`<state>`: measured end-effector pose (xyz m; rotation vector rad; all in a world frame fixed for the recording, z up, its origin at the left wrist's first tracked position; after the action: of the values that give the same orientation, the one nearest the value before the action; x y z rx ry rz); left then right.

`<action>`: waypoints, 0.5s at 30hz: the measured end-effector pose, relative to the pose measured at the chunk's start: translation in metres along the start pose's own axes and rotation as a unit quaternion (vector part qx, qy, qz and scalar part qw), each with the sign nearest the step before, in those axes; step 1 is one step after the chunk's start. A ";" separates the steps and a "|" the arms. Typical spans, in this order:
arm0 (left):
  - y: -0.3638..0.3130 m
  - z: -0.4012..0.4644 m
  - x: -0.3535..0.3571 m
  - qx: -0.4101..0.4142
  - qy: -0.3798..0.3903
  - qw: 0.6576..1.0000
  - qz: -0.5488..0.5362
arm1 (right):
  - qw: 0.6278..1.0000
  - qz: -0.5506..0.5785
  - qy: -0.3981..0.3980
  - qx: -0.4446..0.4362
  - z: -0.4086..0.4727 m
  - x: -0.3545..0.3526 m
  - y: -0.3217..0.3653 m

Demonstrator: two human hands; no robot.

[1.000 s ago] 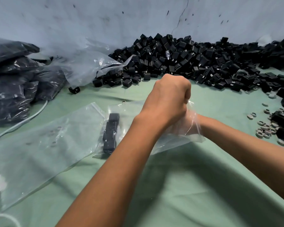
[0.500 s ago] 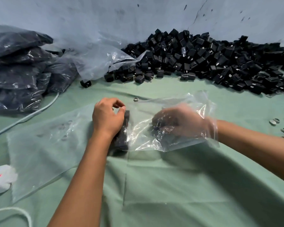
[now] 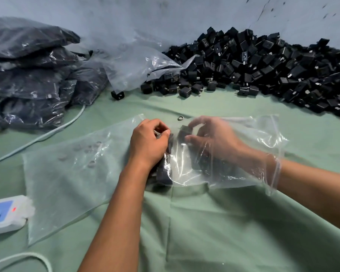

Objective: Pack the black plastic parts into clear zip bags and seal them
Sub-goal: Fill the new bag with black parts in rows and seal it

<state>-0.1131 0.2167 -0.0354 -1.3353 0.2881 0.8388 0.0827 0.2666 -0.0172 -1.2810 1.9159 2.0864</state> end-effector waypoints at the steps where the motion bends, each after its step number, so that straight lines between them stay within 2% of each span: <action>1: 0.000 0.000 0.000 0.002 0.000 1.000 -0.002 | 0.998 0.060 -0.002 -0.011 -0.003 0.002 0.000; 2: -0.001 -0.001 0.000 0.004 -0.001 1.000 -0.003 | 0.996 0.089 -0.006 -0.031 -0.007 0.003 -0.002; 4: -0.003 -0.001 -0.001 0.007 -0.003 1.000 -0.002 | 0.996 0.037 -0.032 -0.077 -0.014 0.004 -0.006; 7: -0.005 -0.002 -0.002 0.004 -0.003 1.000 -0.002 | 0.992 -0.015 -0.076 -0.098 -0.018 0.003 -0.007; 9: -0.005 -0.003 -0.002 -0.002 -0.001 1.000 -0.007 | 0.991 0.043 -0.071 -0.106 -0.014 0.000 -0.008; 11: -0.006 -0.004 -0.003 -0.009 -0.001 1.000 -0.010 | 0.990 0.055 -0.078 -0.105 -0.007 0.004 -0.009; 15: -0.006 -0.004 -0.003 -0.018 -0.001 1.000 -0.009 | 0.979 -0.143 -0.111 -0.098 0.005 0.012 -0.013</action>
<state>-0.1098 0.2121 -0.0305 -1.3687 0.2593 0.8336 0.0786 0.2684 -0.0352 -1.2091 1.3769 2.1964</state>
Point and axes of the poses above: each hand's wrist, its own z-axis towards the middle knuckle, its own x-axis out of the palm, y = z × x, the point moved 2 cm from there along z, towards the middle knuckle, and after that the axes turned 6 degrees about y, right-handed, at the moved point
